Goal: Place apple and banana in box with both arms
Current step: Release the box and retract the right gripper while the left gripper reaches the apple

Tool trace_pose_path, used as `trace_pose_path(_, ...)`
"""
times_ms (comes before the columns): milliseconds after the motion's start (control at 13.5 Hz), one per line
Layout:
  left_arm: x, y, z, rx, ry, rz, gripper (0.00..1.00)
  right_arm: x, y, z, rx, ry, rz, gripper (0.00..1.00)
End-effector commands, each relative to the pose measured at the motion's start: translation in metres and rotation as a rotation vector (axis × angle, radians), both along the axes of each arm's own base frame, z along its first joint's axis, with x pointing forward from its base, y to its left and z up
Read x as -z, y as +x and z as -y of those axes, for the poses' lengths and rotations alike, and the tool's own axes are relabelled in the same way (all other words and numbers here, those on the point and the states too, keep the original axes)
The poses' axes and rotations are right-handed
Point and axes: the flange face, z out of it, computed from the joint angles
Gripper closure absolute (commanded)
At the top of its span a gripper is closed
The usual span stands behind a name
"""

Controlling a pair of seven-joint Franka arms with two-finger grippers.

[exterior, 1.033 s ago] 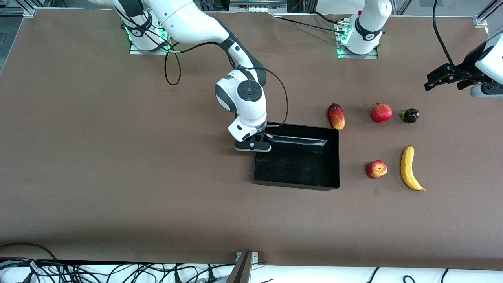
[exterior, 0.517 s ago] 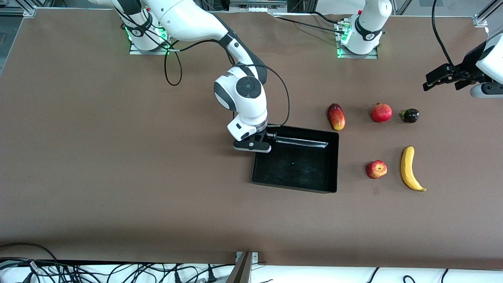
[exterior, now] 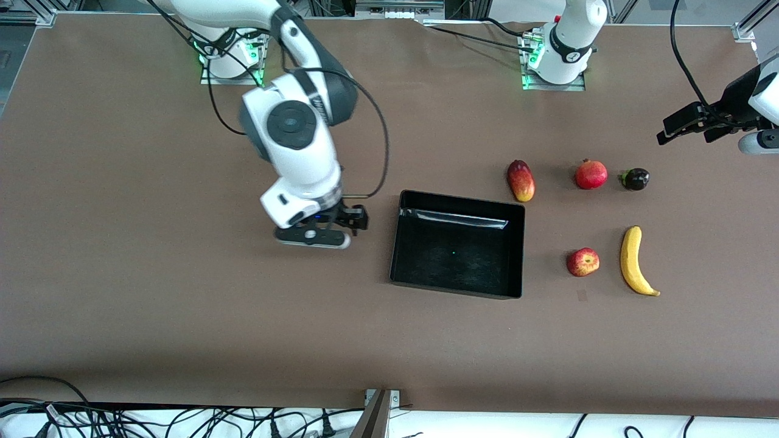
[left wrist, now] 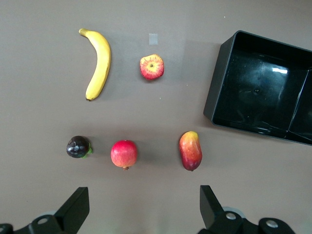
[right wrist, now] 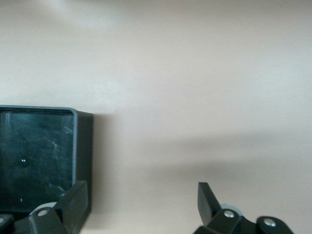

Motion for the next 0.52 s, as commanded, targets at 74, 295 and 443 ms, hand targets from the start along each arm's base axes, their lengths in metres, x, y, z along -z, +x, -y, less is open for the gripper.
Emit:
trace_pose_path(74,0.012,0.003,-0.002,0.005,0.026,-0.004,0.00,-0.037,0.011,0.092,-0.120,-0.011,-0.129,0.00)
trace_pose_path(295,0.043,0.027,0.001,0.020,0.046,0.000,0.00,-0.067,0.021,0.192,-0.224,-0.047,-0.206,0.00)
trace_pose_path(443,0.070,0.046,0.002,0.025,0.053,0.001,0.00,-0.087,0.018,0.250,-0.269,-0.065,-0.245,0.00)
